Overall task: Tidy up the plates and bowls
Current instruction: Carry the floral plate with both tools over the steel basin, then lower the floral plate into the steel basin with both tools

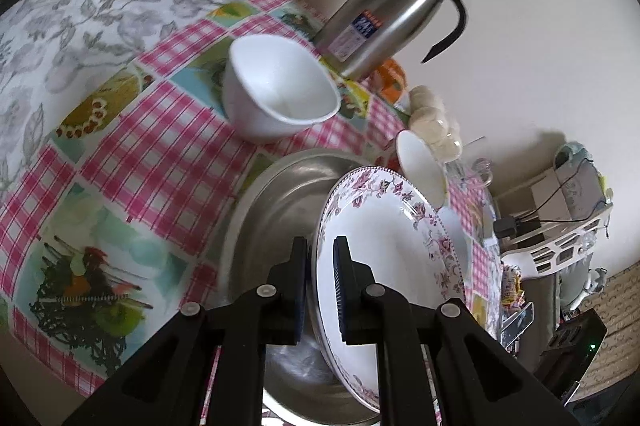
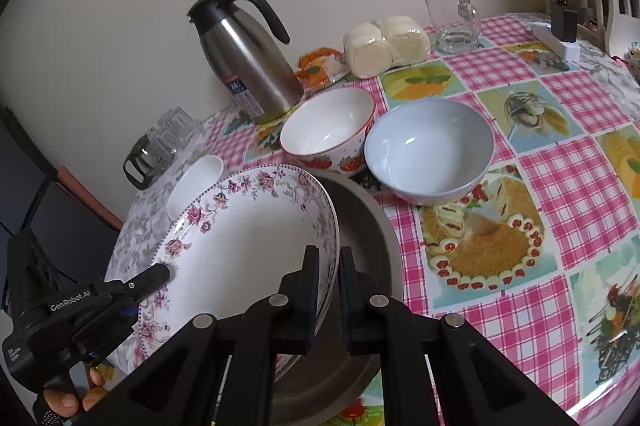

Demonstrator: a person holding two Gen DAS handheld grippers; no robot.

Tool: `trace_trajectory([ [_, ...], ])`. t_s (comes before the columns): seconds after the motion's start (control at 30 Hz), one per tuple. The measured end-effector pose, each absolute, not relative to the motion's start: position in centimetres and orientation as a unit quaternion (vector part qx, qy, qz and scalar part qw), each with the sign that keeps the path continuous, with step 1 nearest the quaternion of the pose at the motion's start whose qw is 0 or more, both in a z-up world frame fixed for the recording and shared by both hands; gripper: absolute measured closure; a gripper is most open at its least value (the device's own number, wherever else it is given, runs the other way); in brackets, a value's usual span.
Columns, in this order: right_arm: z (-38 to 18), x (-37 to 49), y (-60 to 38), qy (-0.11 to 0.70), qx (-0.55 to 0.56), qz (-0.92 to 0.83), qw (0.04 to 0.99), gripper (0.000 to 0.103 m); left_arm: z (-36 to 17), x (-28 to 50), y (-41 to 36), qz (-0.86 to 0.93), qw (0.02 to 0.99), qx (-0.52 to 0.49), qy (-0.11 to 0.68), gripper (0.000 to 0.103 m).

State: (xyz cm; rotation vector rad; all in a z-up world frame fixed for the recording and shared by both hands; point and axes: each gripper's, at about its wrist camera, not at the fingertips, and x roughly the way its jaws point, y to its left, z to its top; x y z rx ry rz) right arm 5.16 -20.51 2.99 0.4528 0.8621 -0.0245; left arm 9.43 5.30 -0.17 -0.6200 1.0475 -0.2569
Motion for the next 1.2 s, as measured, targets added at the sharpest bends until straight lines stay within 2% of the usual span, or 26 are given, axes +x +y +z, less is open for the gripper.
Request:
trace_trajectory([
  [0.37, 1.1, 5.8, -20.7, 0.446, 0.204, -0.027, 0.871, 0.093, -2.5, 9.8, 4.6, -0.099, 0.792, -0.277, 0.535, 0.092],
  [1.2, -0.6, 6.5, -20.0, 0.466, 0.181, -0.026, 0.865, 0.093, -2.3, 10.3, 4.7, -0.075, 0.801, -0.257, 0.536, 0.092],
])
